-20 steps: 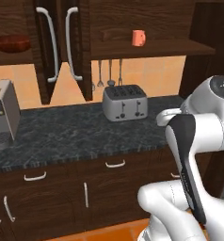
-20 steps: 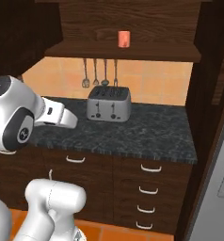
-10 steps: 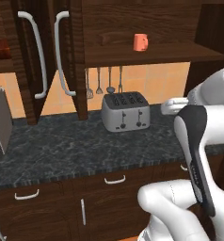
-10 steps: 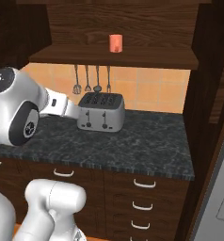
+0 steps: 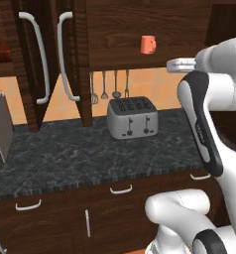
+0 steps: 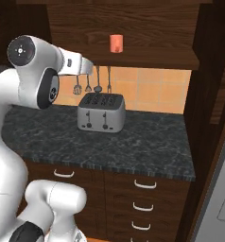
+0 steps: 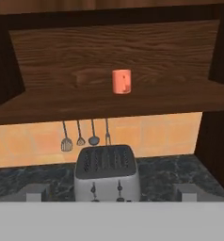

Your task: Gather all objects into one cabinet and sort the glasses and bowls to opposite sides.

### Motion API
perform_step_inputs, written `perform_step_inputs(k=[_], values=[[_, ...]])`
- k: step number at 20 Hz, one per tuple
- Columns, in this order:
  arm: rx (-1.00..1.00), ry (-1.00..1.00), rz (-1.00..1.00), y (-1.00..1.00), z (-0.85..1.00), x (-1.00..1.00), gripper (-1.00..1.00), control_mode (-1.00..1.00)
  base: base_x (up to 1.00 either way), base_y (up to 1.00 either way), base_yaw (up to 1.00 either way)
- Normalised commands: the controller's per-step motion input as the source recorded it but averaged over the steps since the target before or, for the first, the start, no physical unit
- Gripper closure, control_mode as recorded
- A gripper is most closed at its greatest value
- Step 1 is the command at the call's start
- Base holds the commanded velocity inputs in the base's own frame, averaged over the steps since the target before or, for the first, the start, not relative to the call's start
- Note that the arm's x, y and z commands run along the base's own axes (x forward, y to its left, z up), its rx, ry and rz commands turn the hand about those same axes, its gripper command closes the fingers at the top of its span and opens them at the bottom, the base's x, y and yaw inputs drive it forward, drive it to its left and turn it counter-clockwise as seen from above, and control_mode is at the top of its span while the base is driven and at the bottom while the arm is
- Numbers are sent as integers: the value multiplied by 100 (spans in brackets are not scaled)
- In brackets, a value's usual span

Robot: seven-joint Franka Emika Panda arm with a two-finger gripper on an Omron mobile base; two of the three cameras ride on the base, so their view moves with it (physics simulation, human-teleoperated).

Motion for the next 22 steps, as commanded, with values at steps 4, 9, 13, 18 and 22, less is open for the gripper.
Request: perform_step_inputs(k=[4, 9, 13, 18, 22], values=[[0, -12, 0, 0, 48, 100, -100, -100, 0, 0, 0], [0, 0, -5, -15, 0, 96, -100, -100, 0, 0, 0], [-1, 2, -7, -26, -13, 100, -100, -100, 0, 0, 0], [0, 11, -4, -24, -14, 95, -100, -100, 0, 0, 0], [0, 7, 0, -15, -10, 84, -100, -100, 0, 0, 0]])
